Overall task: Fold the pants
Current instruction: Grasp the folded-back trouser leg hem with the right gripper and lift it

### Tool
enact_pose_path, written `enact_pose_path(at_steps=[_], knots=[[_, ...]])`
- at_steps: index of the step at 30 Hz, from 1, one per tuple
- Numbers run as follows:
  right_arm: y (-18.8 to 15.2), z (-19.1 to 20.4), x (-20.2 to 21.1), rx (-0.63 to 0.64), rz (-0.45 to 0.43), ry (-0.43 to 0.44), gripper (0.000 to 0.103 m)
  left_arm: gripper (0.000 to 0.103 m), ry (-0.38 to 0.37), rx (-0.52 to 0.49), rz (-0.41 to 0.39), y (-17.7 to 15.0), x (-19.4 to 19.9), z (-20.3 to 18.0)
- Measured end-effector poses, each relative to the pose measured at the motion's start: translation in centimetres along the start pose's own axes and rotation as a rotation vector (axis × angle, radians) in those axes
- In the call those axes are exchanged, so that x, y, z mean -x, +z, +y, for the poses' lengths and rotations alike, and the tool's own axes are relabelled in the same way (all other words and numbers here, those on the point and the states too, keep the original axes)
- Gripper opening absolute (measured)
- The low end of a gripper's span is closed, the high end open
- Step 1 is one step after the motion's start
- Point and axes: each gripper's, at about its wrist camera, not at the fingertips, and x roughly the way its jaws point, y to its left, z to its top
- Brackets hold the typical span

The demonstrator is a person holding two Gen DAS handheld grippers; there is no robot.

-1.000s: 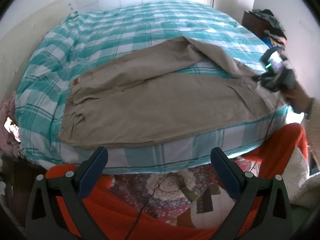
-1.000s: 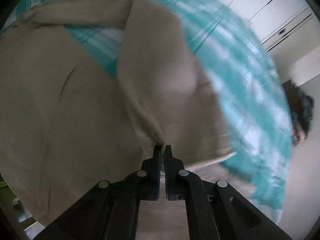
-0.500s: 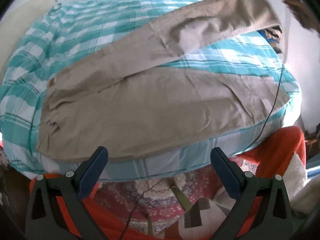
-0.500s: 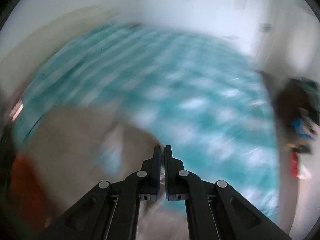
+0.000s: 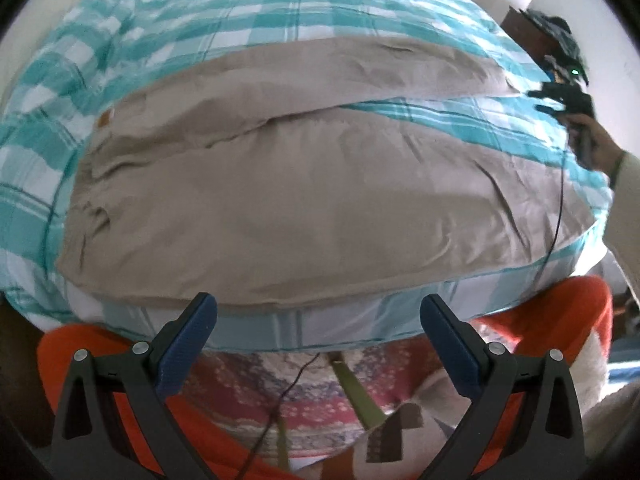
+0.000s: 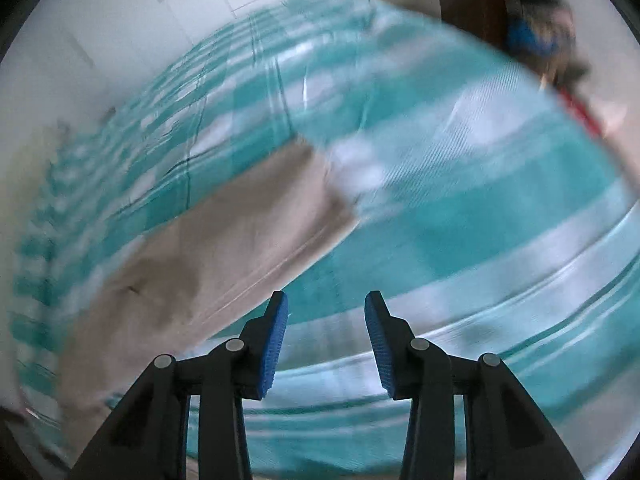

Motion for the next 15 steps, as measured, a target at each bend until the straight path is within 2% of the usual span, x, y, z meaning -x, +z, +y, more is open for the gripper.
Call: enact_pose_path(at_steps=[2,6,8,9,10,12,13,14,15], knots=[[-0.8,-0.9,-2.7,-0.094,-0.008,0.082,0.042,0.102,0.033,-0.004,-0.001,0.1,0.0,0.0],[-0.2,-1.6,-8.3,-0.314,-0.024,0.187,0.04,0.102,0.041,0.026,0.042,0.5,-1.2,0.7],[1.1,-0.4,-8.9,-0.324,-0.043,0.215,0.004,0.102,0.044,0.025,0.071,0.6,-2.1,1.0],[1.9,0.6,-8.4,-0.279,-0.05,0.201,0.004,0.102,0.043,0.017,0.08,0.8,-2.6,1.2],[2.5,1.4,-8.0,-0.22,-0.057,0.186,0.003,0.102,0.042,0.011,0.084,1.0,-2.8,1.2],[2.8,1.6,-7.2,-0.095,-0.047,0.084,0.003,0.102,0.033,0.003,0.074,2.4,-3.3,2.1],[2.6,1.1,-7.4,-0.064,-0.019,0.014,0.008,0.102,0.027,0.004,0.057,3.4,-3.5,2.6],[2.1,0.2,-7.5,-0.025,0.004,-0.117,0.021,0.102,0.019,0.008,0.01,5.4,-3.6,3.7],[1.7,-0.3,-7.1,0.005,-0.002,-0.212,0.022,0.102,0.016,0.008,-0.032,6.9,-3.7,4.3]])
